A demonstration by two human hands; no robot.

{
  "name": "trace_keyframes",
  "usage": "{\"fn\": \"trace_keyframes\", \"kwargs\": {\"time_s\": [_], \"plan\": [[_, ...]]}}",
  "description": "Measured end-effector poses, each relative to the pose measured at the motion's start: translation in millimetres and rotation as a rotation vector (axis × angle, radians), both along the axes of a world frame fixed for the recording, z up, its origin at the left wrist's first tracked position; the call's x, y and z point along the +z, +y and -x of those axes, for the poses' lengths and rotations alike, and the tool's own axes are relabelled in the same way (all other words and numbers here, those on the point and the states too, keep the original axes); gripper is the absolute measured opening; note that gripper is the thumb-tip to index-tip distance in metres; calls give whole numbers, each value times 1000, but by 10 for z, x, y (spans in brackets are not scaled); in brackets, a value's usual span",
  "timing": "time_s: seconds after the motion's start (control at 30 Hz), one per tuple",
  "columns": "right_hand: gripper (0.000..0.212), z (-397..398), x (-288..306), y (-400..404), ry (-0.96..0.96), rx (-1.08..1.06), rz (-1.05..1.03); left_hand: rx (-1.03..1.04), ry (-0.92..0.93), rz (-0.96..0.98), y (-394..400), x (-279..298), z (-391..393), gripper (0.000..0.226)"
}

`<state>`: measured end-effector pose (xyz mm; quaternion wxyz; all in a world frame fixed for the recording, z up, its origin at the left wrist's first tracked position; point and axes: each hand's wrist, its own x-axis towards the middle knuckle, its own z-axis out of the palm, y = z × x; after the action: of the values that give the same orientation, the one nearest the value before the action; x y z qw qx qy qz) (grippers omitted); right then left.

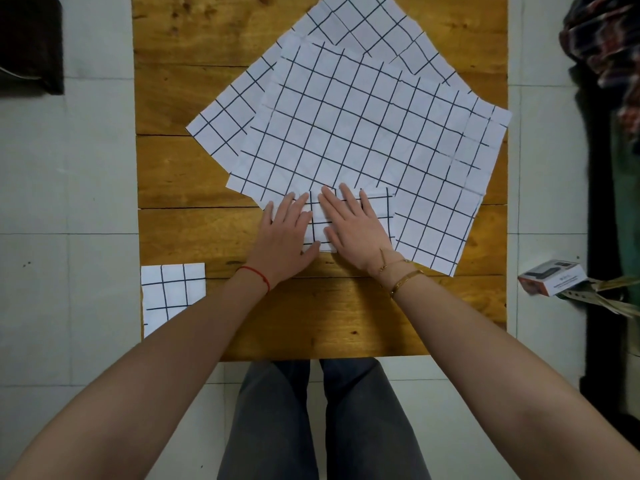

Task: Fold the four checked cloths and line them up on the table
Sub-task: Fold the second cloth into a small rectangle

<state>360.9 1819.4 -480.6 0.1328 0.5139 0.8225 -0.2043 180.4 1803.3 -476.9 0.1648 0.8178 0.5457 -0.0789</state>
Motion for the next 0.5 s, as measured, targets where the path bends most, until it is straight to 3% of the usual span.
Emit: {"fn": "trace_keyframes", "kwargs": {"time_s": [0.3,0.5], "plan": [[58,-291,-19,-52,-28,-22,-14,36,-12,48,11,-22,46,50],[57,-769,-14,-185,-37,-269,-27,108,-32,155,37,7,33,51]]}}
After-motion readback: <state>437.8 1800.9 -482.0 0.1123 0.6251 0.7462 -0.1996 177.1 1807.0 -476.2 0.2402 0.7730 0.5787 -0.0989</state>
